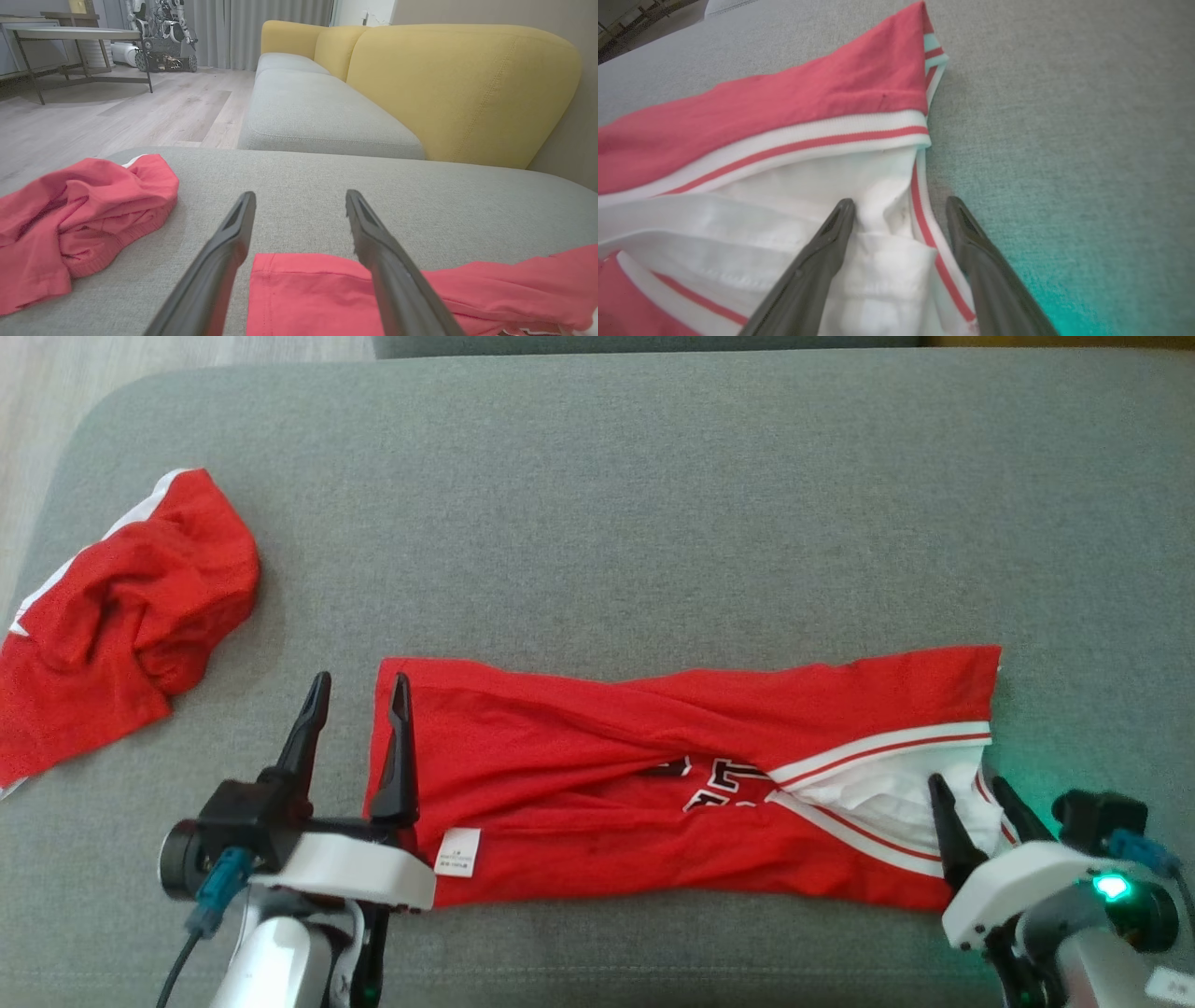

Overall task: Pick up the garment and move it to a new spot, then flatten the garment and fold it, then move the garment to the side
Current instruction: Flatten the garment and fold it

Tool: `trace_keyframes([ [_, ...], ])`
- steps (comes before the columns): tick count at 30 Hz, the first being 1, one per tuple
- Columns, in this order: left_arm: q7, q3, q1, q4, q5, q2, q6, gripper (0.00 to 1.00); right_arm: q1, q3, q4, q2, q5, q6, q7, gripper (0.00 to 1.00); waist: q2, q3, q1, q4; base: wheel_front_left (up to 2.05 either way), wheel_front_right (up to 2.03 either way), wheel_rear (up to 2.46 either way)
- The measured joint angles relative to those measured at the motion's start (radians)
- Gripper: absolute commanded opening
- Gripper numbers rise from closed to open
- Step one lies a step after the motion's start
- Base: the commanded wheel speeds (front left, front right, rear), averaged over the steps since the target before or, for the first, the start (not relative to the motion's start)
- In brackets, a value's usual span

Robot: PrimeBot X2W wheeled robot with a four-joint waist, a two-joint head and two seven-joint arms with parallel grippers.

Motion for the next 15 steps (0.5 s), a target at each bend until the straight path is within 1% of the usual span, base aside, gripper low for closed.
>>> trace_keyframes([
  [3,0.000,0.002,-0.005,0.001,0.008,-0.003,-0.006,1.00,-0.026,-0.002,0.028,0.001,0.000,0.000,0.027,1.00,0.0000,0.003,0.0000,0.004,0.00,0.00,0.00],
  [4,0.000,0.002,-0.005,0.001,0.008,-0.004,-0.009,1.00,-0.033,-0.002,0.033,0.001,0.000,0.000,0.042,0.59,0.0000,0.004,0.0000,0.004,0.00,0.00,0.00],
  [5,0.000,0.003,-0.005,0.001,0.010,-0.006,-0.009,1.00,-0.036,-0.002,0.033,0.001,0.005,0.000,0.046,0.22,0.0000,0.004,0.0000,0.004,0.00,0.00,0.00],
  [6,0.000,0.004,-0.005,0.001,0.015,-0.007,-0.010,1.00,-0.039,-0.002,0.036,0.001,0.011,0.000,0.053,0.00,0.0000,0.004,0.0000,0.003,0.00,0.00,0.00],
  [8,0.000,0.011,-0.005,0.001,0.015,-0.008,-0.010,1.00,-0.051,-0.002,0.038,0.001,0.020,0.000,0.075,0.00,0.0000,0.005,0.0000,0.000,0.00,0.00,0.00],
  [10,0.000,0.020,-0.005,0.001,0.017,-0.010,-0.017,1.00,-0.053,0.005,0.035,0.003,0.025,0.000,0.080,0.00,0.0000,0.005,0.0000,-0.004,0.00,0.00,0.00],
  [15,0.000,0.033,-0.005,0.000,0.024,-0.015,-0.018,1.00,-0.052,-0.007,0.009,0.003,0.025,0.000,0.096,0.00,0.0000,0.002,0.0000,-0.018,0.00,0.00,0.00],
])
